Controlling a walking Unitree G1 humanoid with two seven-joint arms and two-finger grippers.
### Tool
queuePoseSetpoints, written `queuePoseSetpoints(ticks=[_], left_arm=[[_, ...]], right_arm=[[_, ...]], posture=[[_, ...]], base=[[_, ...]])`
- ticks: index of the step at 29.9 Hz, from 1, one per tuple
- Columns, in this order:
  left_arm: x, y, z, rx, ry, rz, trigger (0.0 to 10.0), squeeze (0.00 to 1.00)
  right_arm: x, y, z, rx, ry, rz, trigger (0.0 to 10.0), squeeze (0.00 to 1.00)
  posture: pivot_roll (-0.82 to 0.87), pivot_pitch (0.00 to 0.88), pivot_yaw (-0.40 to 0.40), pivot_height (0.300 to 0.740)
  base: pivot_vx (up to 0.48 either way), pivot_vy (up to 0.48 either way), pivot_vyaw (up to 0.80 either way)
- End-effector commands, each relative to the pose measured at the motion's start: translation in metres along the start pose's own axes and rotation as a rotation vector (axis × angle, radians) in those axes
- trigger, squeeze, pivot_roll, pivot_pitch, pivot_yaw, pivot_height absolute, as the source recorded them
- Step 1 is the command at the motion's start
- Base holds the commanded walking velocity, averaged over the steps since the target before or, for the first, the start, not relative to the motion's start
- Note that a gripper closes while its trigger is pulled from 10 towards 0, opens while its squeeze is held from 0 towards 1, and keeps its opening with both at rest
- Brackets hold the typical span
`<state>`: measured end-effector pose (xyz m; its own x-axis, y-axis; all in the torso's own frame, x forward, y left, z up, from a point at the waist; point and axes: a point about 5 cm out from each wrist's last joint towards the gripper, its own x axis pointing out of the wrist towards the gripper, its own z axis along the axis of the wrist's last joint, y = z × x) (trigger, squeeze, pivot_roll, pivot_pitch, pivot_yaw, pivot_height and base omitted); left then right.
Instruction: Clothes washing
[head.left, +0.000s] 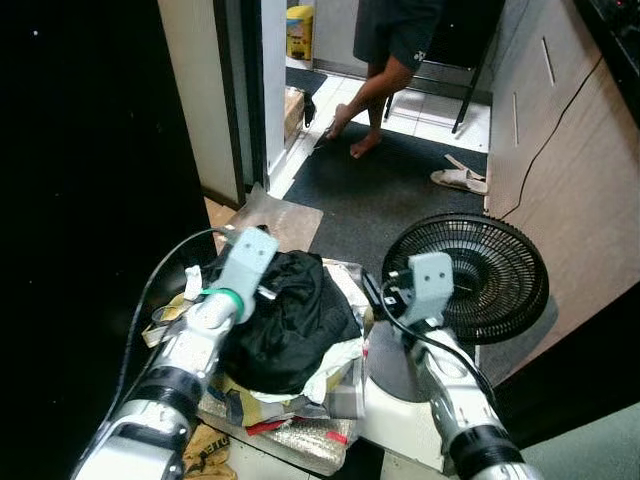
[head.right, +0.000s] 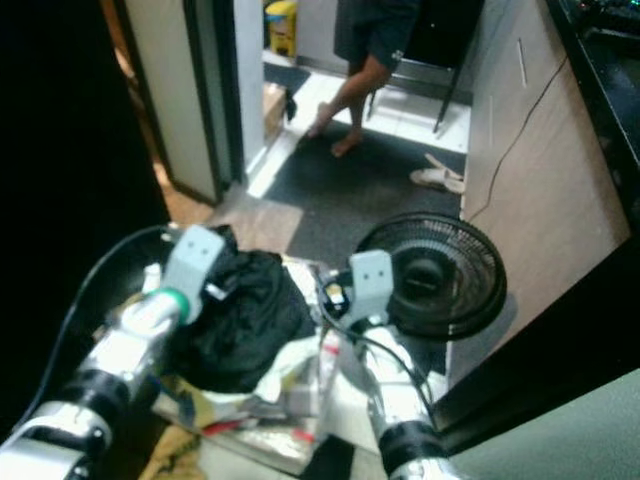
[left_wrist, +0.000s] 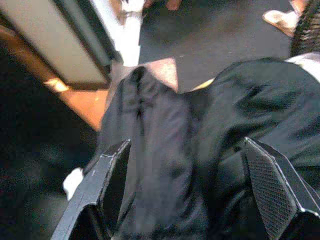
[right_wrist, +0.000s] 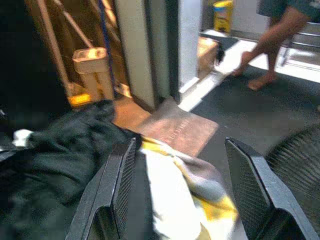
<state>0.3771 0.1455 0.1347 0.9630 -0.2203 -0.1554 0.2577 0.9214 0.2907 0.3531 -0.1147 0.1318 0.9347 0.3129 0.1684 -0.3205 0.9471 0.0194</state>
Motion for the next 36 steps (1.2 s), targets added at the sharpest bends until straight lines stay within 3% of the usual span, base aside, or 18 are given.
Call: queuePoseSetpoints(ticks=[1, 8, 14, 16, 20, 21, 25, 28, 31, 34, 36], left_arm=[[-0.004, 0.003, -0.006, -0.023, 0.009, 0.014, 10.0, 0.0], [-0.019, 0.015, -0.015, -0.052, -0.006, 0.07, 10.0, 0.0], [-0.024, 0.018, -0.02, -0.055, 0.005, 0.089, 10.0, 0.0], [-0.025, 0.021, -0.02, -0.059, 0.008, 0.105, 10.0, 0.0], [-0.027, 0.023, -0.02, -0.063, 0.008, 0.118, 10.0, 0.0], [-0.028, 0.024, -0.02, -0.064, 0.009, 0.123, 10.0, 0.0], [-0.031, 0.026, -0.021, -0.067, 0.013, 0.135, 10.0, 0.0], [-0.033, 0.027, -0.022, -0.067, 0.017, 0.14, 10.0, 0.0], [-0.036, 0.028, -0.025, -0.072, 0.027, 0.151, 10.0, 0.0], [-0.037, 0.028, -0.025, -0.072, 0.029, 0.152, 10.0, 0.0], [-0.038, 0.028, -0.026, -0.073, 0.034, 0.153, 10.0, 0.0]], right_arm=[[-0.002, 0.005, -0.011, 0.029, 0.051, 0.022, 10.0, 1.0], [0.005, 0.017, -0.017, 0.045, 0.108, 0.103, 10.0, 1.0], [0.008, 0.027, -0.019, 0.033, 0.133, 0.173, 10.0, 1.0], [0.012, 0.036, -0.022, -0.038, 0.188, 0.276, 10.0, 1.0], [0.013, 0.044, -0.027, -0.063, 0.253, 0.361, 10.0, 1.0], [0.013, 0.047, -0.03, -0.052, 0.285, 0.395, 10.0, 0.0], [0.01, 0.055, -0.04, 0.018, 0.368, 0.44, 10.0, 0.0], [0.006, 0.058, -0.047, 0.02, 0.42, 0.452, 10.0, 0.0], [-0.013, 0.052, -0.077, -0.056, 0.672, 0.404, 10.0, 0.0], [-0.015, 0.049, -0.081, -0.068, 0.706, 0.38, 10.0, 0.0], [-0.018, 0.045, -0.084, 0.009, 0.781, 0.347, 10.0, 0.0]], posture=[[0.04, 0.153, 0.016, 0.731], [0.07, 0.168, -0.009, 0.731], [0.08, 0.173, -0.014, 0.731], [0.08, 0.182, -0.023, 0.731], [0.09, 0.185, -0.026, 0.731], [0.09, 0.188, -0.027, 0.731], [0.1, 0.191, -0.032, 0.731], [0.1, 0.192, -0.034, 0.731], [0.11, 0.194, -0.036, 0.731], [0.11, 0.194, -0.036, 0.731], [0.12, 0.201, -0.031, 0.731]], base=[[0.0, 0.0, 0.0], [0.0, 0.0, 0.0], [0.0, 0.0, 0.0], [0.0, 0.0, 0.0], [0.0, 0.0, 0.0], [0.0, 0.0, 0.0], [0.0, 0.0, 0.0], [0.0, 0.0, 0.0], [0.0, 0.0, 0.0], [0.0, 0.0, 0.0], [0.0, 0.0, 0.0]])
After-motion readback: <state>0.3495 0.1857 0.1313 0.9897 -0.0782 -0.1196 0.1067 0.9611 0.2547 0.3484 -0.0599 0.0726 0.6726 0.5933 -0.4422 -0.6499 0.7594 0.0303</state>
